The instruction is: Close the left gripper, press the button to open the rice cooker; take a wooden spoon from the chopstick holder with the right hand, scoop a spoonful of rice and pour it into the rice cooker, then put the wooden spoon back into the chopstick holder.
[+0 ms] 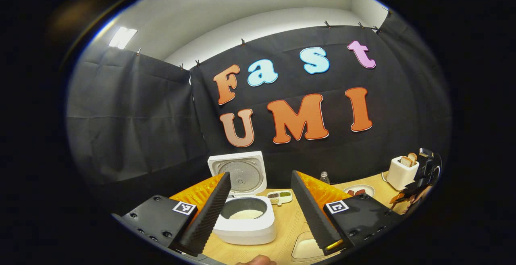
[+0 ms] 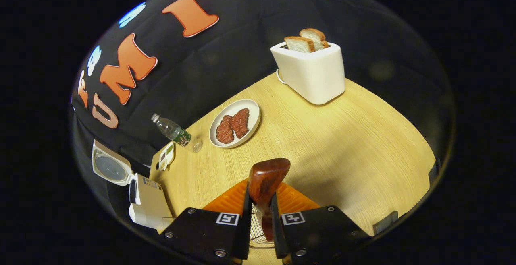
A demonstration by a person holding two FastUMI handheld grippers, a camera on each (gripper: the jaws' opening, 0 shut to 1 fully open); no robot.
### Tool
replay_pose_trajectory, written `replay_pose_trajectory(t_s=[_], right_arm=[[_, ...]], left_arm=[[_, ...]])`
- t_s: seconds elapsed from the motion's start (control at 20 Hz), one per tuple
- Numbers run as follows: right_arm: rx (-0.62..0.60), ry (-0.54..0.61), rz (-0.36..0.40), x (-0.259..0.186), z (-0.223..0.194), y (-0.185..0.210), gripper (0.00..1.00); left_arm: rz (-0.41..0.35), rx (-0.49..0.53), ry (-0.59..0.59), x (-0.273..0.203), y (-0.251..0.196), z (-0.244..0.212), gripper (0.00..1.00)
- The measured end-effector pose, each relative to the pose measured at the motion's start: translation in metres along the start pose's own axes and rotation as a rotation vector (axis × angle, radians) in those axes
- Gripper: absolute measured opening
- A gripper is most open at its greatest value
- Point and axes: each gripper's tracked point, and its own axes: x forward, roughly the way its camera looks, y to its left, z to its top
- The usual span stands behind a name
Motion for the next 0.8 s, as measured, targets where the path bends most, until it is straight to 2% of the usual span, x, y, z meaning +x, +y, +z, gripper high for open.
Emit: replay_pose_trajectory(t_s=[0.45,0.6,0.65,0.7,0.8], right_arm=[[-0.010,-0.180,0.078,-0.037,-0.012,0.004,0.24],[-0.005,-0.214,0.076,-0.044,-0.008,0.004,0.20],[0.000,-0.230,0.077,-0.050,-0.006,0.005,0.16],[-0.002,-0.247,0.083,-0.052,-0.002,0.008,0.19],[0.001,-0.282,0.076,-0.065,0.008,0.013,0.19]], left_arm=[[-0.048,-0.027,-0.002,0.017,0.002,-0.005,0.96],[-0.061,-0.034,-0.003,0.021,0.003,-0.006,0.96],[-0.065,-0.037,-0.003,0.022,0.003,-0.006,0.96],[-0.065,-0.040,-0.003,0.024,0.005,-0.006,0.96],[-0.064,-0.047,-0.005,0.024,0.010,-0.006,0.96]])
